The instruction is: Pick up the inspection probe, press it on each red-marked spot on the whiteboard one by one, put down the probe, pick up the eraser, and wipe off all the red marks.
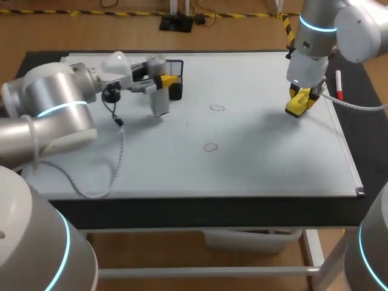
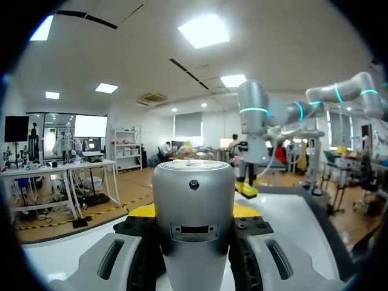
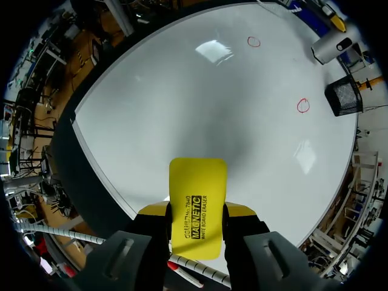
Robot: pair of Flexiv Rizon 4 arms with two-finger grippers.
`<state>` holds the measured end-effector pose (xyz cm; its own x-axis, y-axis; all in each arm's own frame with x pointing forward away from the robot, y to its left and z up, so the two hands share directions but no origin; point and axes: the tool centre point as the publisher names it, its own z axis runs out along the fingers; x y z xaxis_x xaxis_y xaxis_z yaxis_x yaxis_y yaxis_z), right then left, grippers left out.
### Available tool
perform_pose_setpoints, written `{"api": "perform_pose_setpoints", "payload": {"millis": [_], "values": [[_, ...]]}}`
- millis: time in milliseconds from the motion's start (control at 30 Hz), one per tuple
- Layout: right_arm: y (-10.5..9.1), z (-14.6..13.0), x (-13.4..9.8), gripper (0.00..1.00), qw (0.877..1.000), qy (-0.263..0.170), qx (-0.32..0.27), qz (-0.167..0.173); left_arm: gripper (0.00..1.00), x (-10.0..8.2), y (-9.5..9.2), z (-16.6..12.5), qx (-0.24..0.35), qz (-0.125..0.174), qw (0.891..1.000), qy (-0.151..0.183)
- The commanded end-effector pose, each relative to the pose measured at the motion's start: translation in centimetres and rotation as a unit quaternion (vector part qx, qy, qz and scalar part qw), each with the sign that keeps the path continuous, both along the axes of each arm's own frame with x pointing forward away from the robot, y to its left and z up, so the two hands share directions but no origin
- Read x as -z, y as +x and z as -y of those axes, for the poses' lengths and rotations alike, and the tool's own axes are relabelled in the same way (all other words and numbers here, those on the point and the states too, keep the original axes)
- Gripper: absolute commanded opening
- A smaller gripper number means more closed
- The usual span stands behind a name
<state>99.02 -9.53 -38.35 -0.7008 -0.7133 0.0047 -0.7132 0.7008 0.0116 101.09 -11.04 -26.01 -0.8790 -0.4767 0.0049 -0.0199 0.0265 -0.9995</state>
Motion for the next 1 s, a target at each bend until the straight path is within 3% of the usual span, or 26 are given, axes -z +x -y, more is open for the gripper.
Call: {"api": "perform_pose_setpoints", "payload": {"millis": [33, 633, 1000], "values": [[0.1, 0.0, -0.1, 0.00, 1.000, -0.001, -0.001, -0.001, 0.00, -0.2, -1.5, -2.9, -0.015, 0.002, 1.000, -0.002], [0.1, 0.0, -0.1, 0.00, 1.000, -0.001, -0.001, -0.001, 0.00, 0.1, -1.6, -8.4, -0.052, 0.002, 0.999, -0.001], [0.2, -0.4, -0.5, 0.00, 1.000, -0.001, -0.009, 0.004, 0.00, 0.1, -1.8, -8.6, -0.053, 0.002, 0.999, -0.001]]}}
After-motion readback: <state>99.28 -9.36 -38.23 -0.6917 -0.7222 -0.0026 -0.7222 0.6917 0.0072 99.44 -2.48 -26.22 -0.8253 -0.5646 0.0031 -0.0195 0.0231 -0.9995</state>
